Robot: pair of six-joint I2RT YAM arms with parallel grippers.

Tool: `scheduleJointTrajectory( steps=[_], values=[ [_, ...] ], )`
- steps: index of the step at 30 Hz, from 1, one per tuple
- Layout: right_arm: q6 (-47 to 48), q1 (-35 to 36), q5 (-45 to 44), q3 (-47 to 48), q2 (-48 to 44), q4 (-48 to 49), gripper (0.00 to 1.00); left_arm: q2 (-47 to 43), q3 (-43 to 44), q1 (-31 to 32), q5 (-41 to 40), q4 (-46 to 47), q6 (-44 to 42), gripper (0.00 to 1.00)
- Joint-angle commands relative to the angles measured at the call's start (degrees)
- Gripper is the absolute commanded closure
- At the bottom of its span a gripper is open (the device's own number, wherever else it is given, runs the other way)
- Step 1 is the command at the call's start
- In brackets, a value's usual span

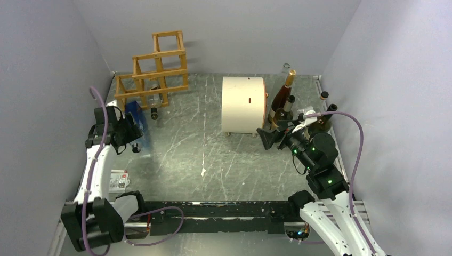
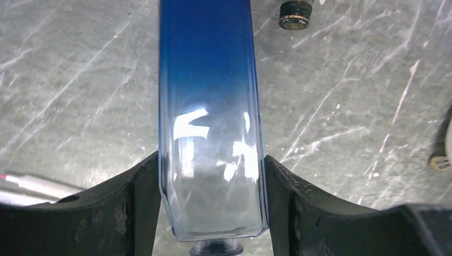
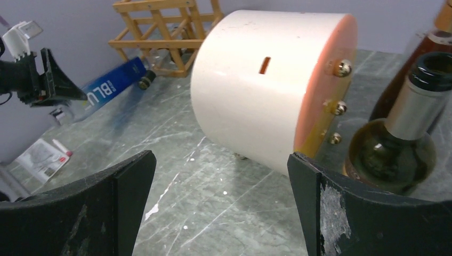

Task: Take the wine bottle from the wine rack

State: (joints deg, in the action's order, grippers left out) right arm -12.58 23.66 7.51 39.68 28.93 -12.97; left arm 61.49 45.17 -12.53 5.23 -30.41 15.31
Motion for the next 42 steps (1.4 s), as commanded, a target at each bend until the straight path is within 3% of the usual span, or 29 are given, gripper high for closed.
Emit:
scheduleJointTrajectory(
  steps=[1,6,10,14,19,22,26,33,36,42],
  values=[
    [1.7,0.66,7.18,-0.39,0.12,3.85,0.0,-6.59,4.16,0.57,0.62,-4.24,5.07,0.93],
    [2.99,2.22,9.79,0.84,2.53,4.48,0.0,-4.84,8.85,0.58,3.33,-13.33,7.15,0.93],
    [3.36,4.14,18.93,-0.09,4.33,8.53,0.0,-5.35,10.22,0.58,6.69,-17.88,6.32,0.93],
    [4.13,9.63,22.01,0.06,7.35,11.84,0.01,-8.44,9.18,0.57,7.76,-19.83,7.02,0.93],
    [9.43,25.83,9.78,6.62,17.16,10.74,0.01,-10.07,8.06,0.54,11.02,-22.43,7.62,0.93],
    [13.17,35.52,2.26,8.11,24.95,14.78,0.01,-11.42,7.52,0.64,11.92,-22.6,9.36,0.93],
    [16.3,39.13,-2.37,7.5,37.6,27.59,0.0,-12.36,7.27,0.62,12.48,-23.57,12.16,0.93],
    [21.75,41.7,-1.56,17.32,61.35,38.96,0.0,-11.0,9.25,0.62,10.57,-29.77,24.7,0.93],
    [23.8,43.42,-5.74,20.5,67.89,45.8,0.0,-8.58,11.43,0.62,10.55,-33.81,28.44,0.93],
    [28.41,47.95,-11.68,18.12,76.81,64.78,0.0,-5.79,15.35,0.66,12.86,-38.01,31.07,0.93]
  ],
)
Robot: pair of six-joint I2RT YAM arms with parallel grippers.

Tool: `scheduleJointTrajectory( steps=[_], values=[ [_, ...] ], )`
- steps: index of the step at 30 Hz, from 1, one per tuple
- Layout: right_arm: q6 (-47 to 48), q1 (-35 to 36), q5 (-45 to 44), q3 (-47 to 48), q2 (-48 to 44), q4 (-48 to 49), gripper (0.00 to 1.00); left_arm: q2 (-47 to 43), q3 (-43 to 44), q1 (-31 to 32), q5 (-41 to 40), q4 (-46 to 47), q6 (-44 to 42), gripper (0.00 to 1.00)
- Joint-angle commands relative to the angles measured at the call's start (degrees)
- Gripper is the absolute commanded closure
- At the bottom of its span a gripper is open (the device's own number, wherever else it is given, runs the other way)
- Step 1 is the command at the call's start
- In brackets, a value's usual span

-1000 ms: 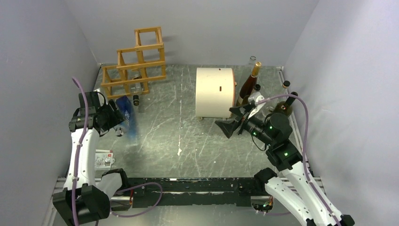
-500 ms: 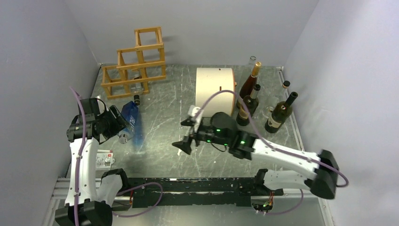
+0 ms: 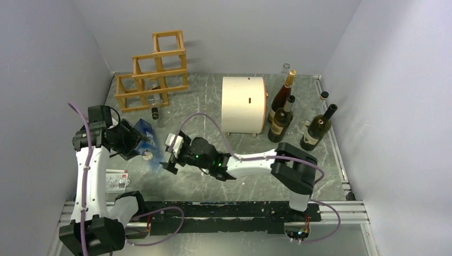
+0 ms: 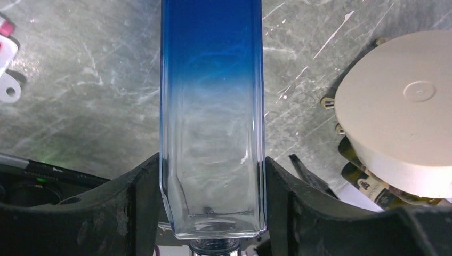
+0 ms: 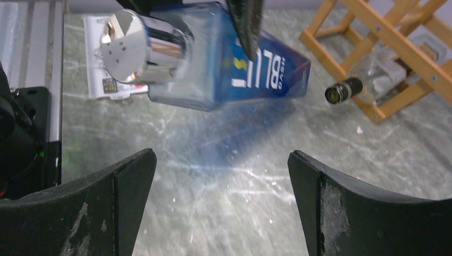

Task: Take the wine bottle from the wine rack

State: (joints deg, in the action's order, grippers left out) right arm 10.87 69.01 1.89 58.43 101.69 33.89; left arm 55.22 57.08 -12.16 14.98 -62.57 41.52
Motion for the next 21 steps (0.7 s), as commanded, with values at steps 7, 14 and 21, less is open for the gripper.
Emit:
scheduleJointTrajectory(
  steps=[7,14,21],
  values=[
    [6.87,4.81,-10.5,4.98,13.54,28.84,0.0,-0.47,4.0,0.27,4.53,-5.8,5.85,0.93],
    [8.94,4.81,-8.74,12.05,20.28,29.64,0.11,-4.07,2.3,0.29,4.68,-4.14,6.6,0.93],
    [6.17,4.81,-7.86,13.29,21.99,31.02,0.41,-4.62,3.02,0.24,6.61,-1.78,4.9,0.83]
  ],
)
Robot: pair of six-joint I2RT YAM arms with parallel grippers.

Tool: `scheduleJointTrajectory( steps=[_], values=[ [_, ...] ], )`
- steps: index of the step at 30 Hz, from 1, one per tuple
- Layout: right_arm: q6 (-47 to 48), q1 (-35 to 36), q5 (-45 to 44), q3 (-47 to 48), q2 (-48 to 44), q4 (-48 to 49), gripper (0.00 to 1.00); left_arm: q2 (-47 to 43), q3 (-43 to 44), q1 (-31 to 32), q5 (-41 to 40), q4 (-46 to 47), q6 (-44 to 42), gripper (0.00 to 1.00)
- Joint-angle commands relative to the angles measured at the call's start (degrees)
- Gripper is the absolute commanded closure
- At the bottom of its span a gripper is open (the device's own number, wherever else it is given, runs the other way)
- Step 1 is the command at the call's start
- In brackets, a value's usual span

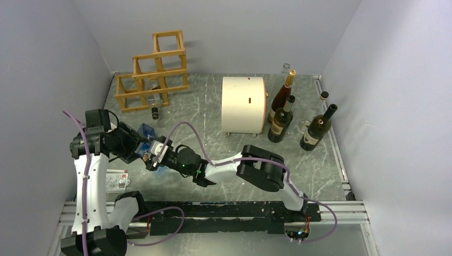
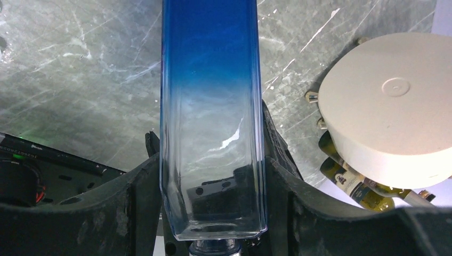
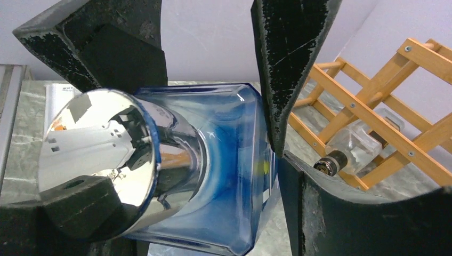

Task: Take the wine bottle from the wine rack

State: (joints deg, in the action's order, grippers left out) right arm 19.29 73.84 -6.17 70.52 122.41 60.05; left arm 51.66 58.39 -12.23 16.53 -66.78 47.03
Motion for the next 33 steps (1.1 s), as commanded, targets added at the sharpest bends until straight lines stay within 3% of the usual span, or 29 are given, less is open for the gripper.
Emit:
scheduleJointTrajectory(
  steps=[1,5,7,12,17,23,28,33],
  values=[
    [-2.43,0.01,0.06,0.81,1.15,5.23,0.47,-0.95,2.05,0.35,4.73,2.38,-1.09,0.71],
    [-2.68,-0.06,-1.85,-1.2,-0.42,5.28,0.68,-0.15,5.66,0.36,1.05,0.64,-2.4,0.14],
    [-3.01,-0.1,-3.35,-3.14,-1.52,6.64,0.77,0.38,8.0,0.36,-0.49,0.29,-3.73,0.01],
    [-4.98,-0.26,-7.11,-6.54,-7.83,3.85,0.92,0.25,13.25,0.32,-9.89,0.66,-6.19,0.01],
    [-9.11,-1.12,-8.78,-14.02,-19.69,-3.38,1.0,-3.34,12.32,0.32,-17.46,6.52,-7.58,0.01],
    [-16.65,-2.33,-15.78,-20.07,-35.38,-22.65,1.0,-5.19,5.38,0.36,-13.32,17.68,-12.95,0.01],
    [-23.3,-4.97,-20.31,-22.28,-48.42,-45.04,1.0,-2.48,4.84,0.33,-4.36,26.22,-18.33,0.01],
    [-29.92,-7.34,-21.09,-21.63,-59.68,-63.51,1.0,0.25,4.32,0.32,-2.45,33.32,-19.61,0.01]
  ],
)
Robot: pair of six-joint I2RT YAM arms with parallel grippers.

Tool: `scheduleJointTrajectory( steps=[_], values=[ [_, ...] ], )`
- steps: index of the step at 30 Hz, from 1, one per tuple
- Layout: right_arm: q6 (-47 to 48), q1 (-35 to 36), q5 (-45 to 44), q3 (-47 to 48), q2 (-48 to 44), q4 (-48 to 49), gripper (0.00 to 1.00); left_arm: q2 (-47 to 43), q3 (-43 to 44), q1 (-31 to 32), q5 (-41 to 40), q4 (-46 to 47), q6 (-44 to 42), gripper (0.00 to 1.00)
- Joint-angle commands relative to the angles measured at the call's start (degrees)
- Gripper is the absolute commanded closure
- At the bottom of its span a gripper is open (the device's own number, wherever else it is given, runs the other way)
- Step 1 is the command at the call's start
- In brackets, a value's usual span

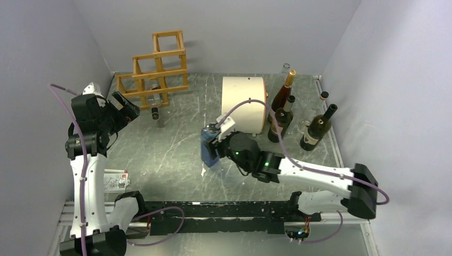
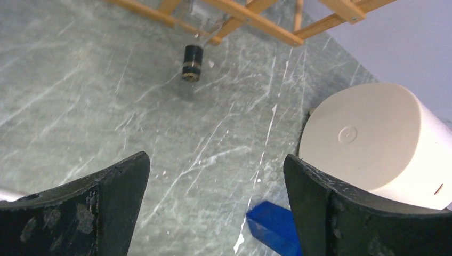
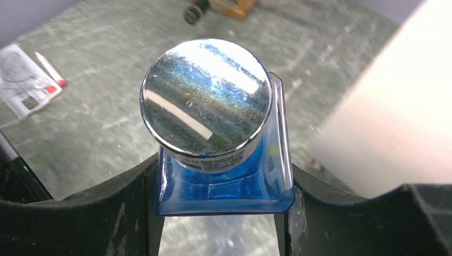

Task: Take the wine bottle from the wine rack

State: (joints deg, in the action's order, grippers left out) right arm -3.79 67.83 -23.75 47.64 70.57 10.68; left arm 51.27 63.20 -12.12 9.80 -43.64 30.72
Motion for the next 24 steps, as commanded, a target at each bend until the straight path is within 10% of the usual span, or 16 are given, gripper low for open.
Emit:
scheduleJointTrajectory(
  steps=[1,24],
  values=[
    [-8.09,-1.49,-4.13,1.68,-9.37,-16.75,1.0,1.16,-0.91,0.23,4.37,11.55,-3.34,0.01],
    [-20.75,-12.02,-35.47,3.84,-24.3,-42.92,1.0,9.4,-7.42,0.25,5.46,27.54,-9.14,0.05]
  ],
)
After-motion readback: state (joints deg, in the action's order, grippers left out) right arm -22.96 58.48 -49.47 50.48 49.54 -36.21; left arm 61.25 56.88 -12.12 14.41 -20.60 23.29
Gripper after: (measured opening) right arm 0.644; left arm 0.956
